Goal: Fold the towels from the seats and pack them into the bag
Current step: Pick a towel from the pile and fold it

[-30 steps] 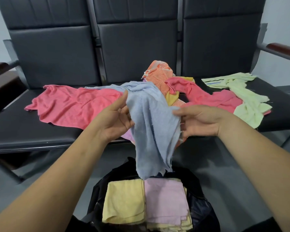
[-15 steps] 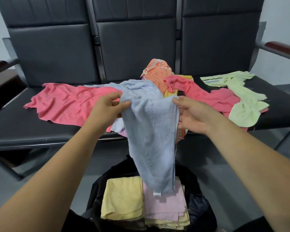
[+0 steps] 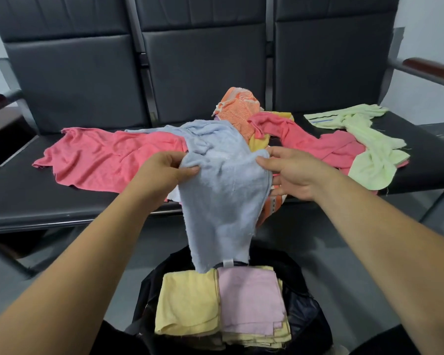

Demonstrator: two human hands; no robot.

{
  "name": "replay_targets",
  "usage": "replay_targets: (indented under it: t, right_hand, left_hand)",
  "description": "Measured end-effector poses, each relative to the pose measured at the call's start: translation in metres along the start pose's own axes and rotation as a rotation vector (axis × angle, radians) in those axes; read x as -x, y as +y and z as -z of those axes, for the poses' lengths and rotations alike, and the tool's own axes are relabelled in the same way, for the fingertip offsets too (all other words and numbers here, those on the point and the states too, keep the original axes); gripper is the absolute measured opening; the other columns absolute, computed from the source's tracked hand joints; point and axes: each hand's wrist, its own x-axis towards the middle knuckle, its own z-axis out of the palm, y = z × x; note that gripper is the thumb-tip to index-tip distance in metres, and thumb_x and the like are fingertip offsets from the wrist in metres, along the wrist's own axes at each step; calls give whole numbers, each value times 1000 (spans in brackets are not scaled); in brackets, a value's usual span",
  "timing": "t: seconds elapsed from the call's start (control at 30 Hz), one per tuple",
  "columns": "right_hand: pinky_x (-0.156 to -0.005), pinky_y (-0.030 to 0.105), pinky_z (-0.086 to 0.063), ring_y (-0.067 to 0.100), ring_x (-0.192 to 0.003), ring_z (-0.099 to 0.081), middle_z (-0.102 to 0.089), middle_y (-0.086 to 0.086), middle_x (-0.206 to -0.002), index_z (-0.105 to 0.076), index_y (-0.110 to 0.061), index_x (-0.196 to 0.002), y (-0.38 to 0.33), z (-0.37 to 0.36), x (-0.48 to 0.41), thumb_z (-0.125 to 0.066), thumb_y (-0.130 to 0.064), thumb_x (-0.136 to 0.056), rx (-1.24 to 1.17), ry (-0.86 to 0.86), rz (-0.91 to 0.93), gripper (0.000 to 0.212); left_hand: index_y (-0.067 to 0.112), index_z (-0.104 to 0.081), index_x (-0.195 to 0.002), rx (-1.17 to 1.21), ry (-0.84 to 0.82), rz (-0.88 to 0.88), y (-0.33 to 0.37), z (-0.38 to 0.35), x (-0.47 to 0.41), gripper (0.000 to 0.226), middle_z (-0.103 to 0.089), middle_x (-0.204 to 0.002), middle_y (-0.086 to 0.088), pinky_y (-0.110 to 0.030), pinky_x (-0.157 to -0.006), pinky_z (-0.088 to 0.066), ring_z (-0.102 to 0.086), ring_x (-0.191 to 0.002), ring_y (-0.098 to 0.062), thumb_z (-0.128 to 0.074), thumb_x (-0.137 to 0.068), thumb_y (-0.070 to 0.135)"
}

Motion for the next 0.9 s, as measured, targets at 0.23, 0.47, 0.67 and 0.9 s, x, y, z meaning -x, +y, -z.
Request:
replay_targets:
  t: [0.23, 0.47, 0.67, 0.9]
  right_hand:
    - [-81, 30, -62, 16, -89, -75, -77, 7, -101, -69, -8, -109, -11, -7, 8, -65, -22, -90, -513, -143, 28, 24]
    - [-80, 40, -61, 24, -100, -74, -76, 10, -111, -69, -6, -116, -7, -3, 8, -64, -8, -91, -213, -152, 10, 25]
    - [-70, 36, -61, 20, -87, -76, -77, 7, -103, -70, -6, -116, -5, -4, 2, -64, -10, -96, -146, 69, 62, 21]
    - [-94, 34, -58, 17, -96, -74, -77, 6, -103, -71, -8, -106, -13, -9, 10, -68, -17, -85, -577, -149, 87, 23]
  left_hand:
    - [7, -73, -108, 182, 12, 122, 1, 2, -2, 19, -77, -89, -7, -26, -64, -59, -72, -76, -18, -65, -97, 20]
    - [-2, -66, -122, 410, -190, 138, 3, 8, 0, 38, -73, -117, -14, -29, -88, -59, -71, -107, -24, -66, -86, 9]
    - [8, -73, -97, 151, -5, 11, -4, 13, -3, 8, -77, -94, -5, -27, -81, -58, -72, -89, -19, -69, -92, 13]
    - [1, -71, -108, 308, 39, 25, -1, 15, -1, 39, -66, -97, -13, -33, -80, -54, -59, -84, -23, -74, -83, 31]
